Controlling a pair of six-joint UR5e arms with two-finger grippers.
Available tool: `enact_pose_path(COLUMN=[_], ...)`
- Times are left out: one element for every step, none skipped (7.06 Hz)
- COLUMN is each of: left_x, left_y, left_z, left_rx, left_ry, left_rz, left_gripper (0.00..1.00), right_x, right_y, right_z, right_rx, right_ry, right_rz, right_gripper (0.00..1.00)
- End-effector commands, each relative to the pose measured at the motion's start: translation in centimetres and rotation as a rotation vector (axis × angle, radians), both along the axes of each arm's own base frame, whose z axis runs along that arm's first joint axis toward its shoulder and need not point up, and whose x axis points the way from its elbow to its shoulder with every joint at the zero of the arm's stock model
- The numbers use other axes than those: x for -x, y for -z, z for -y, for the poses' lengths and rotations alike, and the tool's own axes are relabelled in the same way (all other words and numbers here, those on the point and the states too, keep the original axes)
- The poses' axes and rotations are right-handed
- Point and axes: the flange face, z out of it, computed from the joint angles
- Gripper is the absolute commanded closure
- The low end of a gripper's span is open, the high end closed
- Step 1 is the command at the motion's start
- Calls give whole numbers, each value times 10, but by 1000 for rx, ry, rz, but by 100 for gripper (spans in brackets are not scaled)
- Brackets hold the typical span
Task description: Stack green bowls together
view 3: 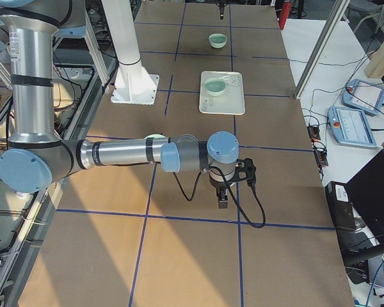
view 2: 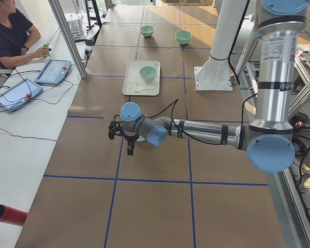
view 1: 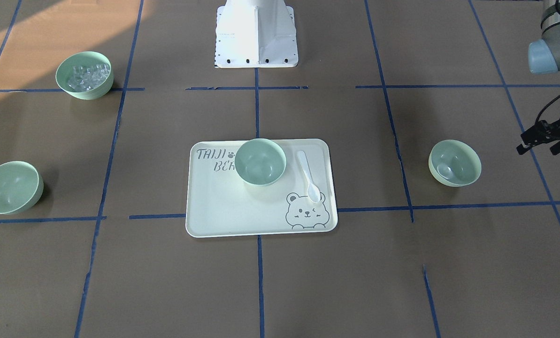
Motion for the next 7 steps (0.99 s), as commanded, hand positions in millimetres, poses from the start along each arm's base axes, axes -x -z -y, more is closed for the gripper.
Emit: enact_pose_path(left_x=[-52, -76, -85, -94, -105, -108, -114], left_y=[5, 1, -10, -16, -15, -16, -16], left_z=[-13, -17, -20, -22, -25, -26, -28], left_rx=[44, 40, 33, 40, 50, 53, 54], left_ry=[34, 68, 70, 70, 63, 58, 46], left_rz=[-42, 1, -11, -19, -23, -22, -22], left_gripper=[0, 1, 2, 3, 6, 11, 19], right_x=[2, 3, 5, 8, 22, 28, 38], right_y=[4, 4, 4, 6, 22, 28, 29], right_z=[2, 3, 3, 4, 7, 9, 10], right_rx=[-6, -7, -4, 39, 69, 50, 56], right_ry=[4, 5, 8, -27, -53, -53, -49], right_rz=[18, 18, 17, 23, 29, 31, 33], right_gripper=[0, 0, 0, 0, 0, 0, 0])
